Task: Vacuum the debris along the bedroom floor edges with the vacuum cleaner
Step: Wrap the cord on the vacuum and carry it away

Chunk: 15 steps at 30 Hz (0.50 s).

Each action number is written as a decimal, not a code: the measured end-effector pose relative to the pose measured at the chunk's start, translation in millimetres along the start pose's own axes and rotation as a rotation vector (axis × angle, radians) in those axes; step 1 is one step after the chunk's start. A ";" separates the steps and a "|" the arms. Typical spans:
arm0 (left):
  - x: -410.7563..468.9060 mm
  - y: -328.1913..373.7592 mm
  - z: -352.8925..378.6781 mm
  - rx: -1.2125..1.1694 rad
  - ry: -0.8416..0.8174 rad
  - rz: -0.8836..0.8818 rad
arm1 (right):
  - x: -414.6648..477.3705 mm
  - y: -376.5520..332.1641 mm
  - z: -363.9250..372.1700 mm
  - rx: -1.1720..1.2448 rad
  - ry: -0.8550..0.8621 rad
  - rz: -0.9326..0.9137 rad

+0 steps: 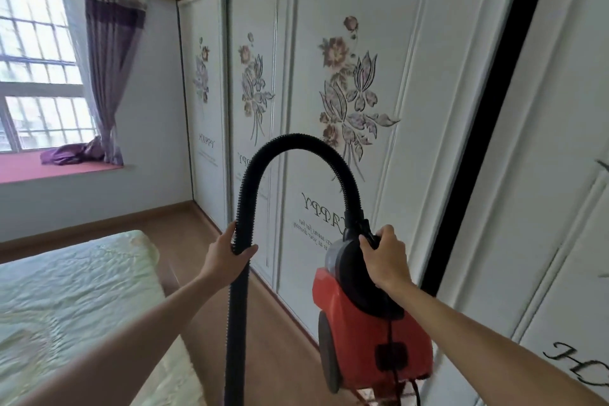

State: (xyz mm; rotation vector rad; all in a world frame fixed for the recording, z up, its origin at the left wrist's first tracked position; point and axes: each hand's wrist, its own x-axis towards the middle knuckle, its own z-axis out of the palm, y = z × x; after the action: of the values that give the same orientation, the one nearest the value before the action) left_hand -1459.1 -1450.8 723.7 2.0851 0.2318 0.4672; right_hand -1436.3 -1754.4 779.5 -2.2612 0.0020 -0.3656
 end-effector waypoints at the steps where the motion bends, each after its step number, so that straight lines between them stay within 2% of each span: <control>1: 13.6 -2.7 0.1 0.009 0.007 0.000 | 15.0 -2.2 9.0 0.002 -0.009 -0.016; 15: 214.3 -23.1 6.3 0.037 0.141 -0.051 | 235.1 -48.9 114.2 0.050 -0.077 -0.153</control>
State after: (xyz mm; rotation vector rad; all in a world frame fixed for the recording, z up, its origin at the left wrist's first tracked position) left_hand -1261.2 -1369.8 751.6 2.0795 0.3778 0.5834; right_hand -1187.0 -1665.9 806.7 -2.2309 -0.2184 -0.3550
